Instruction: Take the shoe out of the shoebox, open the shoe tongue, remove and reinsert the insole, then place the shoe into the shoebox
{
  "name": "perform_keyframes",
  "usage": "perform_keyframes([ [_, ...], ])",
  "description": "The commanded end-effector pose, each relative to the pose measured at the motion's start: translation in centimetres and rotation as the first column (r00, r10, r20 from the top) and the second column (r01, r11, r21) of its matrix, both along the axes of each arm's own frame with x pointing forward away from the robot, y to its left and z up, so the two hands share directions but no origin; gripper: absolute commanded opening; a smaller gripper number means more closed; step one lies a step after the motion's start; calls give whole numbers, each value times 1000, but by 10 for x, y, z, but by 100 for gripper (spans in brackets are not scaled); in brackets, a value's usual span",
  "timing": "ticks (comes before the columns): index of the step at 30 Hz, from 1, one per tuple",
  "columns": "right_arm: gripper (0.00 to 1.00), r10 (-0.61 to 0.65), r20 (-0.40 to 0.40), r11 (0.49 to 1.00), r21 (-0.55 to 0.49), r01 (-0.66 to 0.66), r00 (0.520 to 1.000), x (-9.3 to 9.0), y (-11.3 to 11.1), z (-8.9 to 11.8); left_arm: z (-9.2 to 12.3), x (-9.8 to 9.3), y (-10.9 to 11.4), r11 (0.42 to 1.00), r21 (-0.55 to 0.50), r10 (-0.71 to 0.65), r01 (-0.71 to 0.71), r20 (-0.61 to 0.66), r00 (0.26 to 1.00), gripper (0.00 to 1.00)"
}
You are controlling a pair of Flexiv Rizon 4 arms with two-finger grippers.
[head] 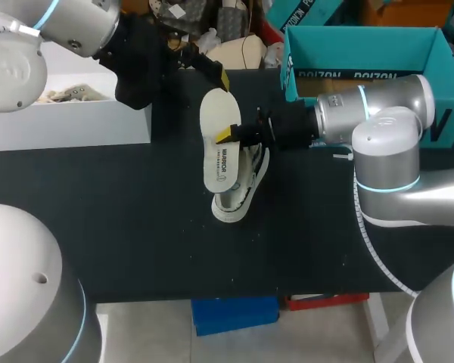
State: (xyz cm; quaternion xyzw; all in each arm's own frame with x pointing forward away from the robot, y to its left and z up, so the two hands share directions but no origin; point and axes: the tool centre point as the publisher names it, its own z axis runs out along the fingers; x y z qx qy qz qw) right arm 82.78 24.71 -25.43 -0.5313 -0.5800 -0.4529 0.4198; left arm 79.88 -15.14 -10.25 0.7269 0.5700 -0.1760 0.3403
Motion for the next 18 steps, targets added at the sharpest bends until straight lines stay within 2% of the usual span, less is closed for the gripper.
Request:
perform_keyframes([
  [1, 0, -2, 0, 1000, -1, 2, 1000, 0, 2, -1, 10, -6, -10, 997, 78, -2, 10, -102, 995, 100],
  [3, 0, -2, 0, 1000, -1, 2, 1000, 0, 2, -1, 15, -9, -12, 992, 127, 7, 16, -184, 983, 100],
  [6, 0, -2, 0, 1000, -1, 2, 1000, 0, 2, -1, 20, -15, -13, 975, 221, 40, 10, -220, 975, 100],
  [11, 0, -2, 0, 1000, -1, 2, 1000, 0, 2, -1, 24, -23, -9, 953, 304, 80, -11, -217, 973, 100],
  [15, 0, -2, 0, 1000, -1, 2, 1000, 0, 2, -1, 16, -24, -3, 942, 332, 129, -54, -206, 970, 100],
  [18, 0, -2, 0, 1000, -1, 2, 1000, 0, 2, -1, 11, -27, 0, 952, 302, 122, -53, -214, 969, 100],
])
